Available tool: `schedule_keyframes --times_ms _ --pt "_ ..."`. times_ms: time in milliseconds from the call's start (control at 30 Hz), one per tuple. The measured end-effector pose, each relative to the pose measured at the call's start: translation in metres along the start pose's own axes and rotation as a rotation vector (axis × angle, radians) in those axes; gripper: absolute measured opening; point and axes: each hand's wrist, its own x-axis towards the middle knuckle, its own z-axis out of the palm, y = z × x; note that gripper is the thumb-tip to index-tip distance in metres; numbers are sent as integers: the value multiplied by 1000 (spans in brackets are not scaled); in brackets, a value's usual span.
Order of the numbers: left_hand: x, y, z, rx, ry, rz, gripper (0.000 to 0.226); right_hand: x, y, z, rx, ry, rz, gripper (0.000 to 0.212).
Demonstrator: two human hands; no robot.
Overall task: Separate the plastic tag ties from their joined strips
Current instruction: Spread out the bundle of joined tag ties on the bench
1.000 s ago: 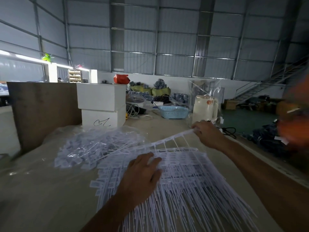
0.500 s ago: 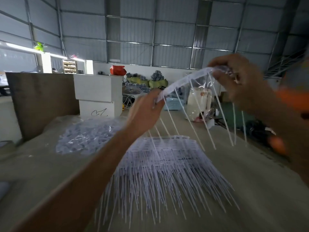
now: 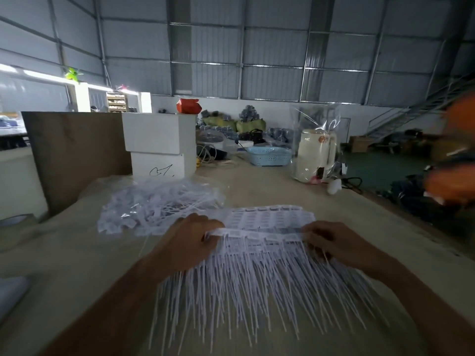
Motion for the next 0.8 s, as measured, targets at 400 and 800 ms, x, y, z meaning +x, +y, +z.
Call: schedule_keyframes --times_ms 400,800 --pt "25 65 -6 -107 -1 86 50 -11 -17 40 470 38 67 19" --pt "10 108 52 -159 11 102 28 -19 -16 35 538 115 63 19"
